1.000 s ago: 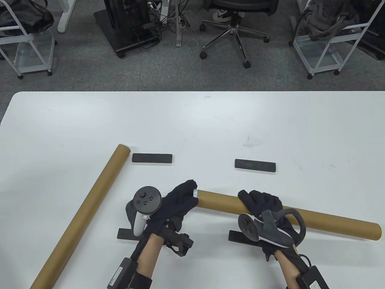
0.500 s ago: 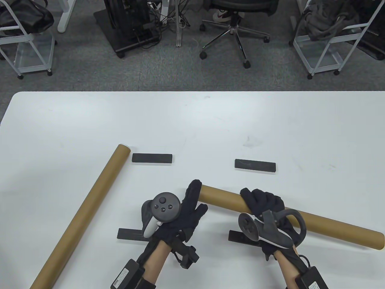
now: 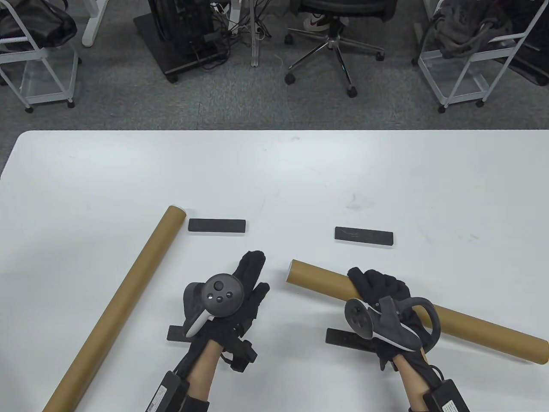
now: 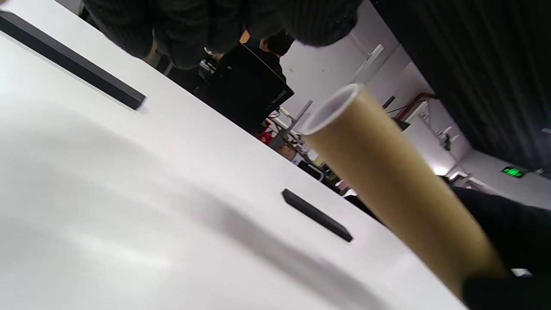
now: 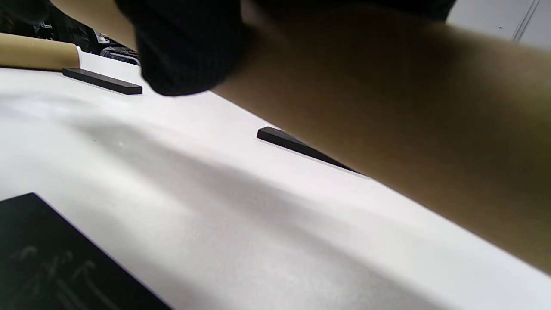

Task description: Roll up posters and store in mailing tubes

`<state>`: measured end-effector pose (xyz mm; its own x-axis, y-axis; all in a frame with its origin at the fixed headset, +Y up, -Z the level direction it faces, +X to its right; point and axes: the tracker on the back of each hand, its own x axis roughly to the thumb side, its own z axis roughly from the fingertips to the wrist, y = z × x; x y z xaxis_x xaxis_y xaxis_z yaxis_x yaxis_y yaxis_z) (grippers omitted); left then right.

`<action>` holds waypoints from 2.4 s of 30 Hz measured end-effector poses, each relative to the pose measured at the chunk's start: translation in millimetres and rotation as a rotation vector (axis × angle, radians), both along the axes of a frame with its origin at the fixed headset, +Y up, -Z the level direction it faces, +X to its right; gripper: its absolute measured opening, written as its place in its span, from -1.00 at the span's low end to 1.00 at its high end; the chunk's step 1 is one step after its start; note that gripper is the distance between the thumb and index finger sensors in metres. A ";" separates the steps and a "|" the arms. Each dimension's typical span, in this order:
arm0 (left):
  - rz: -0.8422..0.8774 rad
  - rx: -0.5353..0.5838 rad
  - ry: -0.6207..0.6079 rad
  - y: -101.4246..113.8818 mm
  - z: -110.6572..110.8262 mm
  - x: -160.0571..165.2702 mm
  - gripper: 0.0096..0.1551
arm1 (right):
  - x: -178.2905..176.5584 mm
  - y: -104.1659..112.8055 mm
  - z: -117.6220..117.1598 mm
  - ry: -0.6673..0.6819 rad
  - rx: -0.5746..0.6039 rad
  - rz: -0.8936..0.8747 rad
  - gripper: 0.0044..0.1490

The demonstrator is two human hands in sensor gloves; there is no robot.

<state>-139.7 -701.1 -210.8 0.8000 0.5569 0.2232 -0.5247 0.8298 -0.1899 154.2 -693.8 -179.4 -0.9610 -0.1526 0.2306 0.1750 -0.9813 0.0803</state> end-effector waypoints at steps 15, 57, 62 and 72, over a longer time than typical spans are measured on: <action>-0.728 0.184 0.127 -8.0 3.0 6.2 0.03 | 4.9 -3.3 -9.6 -0.061 -0.038 -0.019 0.03; -0.751 0.189 0.146 -4.3 1.9 4.6 0.01 | 168.8 -42.7 -61.0 -0.633 -0.319 -0.130 0.09; -0.759 0.183 0.142 -3.6 1.7 5.9 0.00 | 177.6 -53.2 -57.2 -0.638 -0.300 -0.125 0.10; -0.754 0.180 0.141 -3.8 1.4 5.9 0.00 | 179.1 -49.6 -51.7 -0.655 -0.310 -0.166 0.17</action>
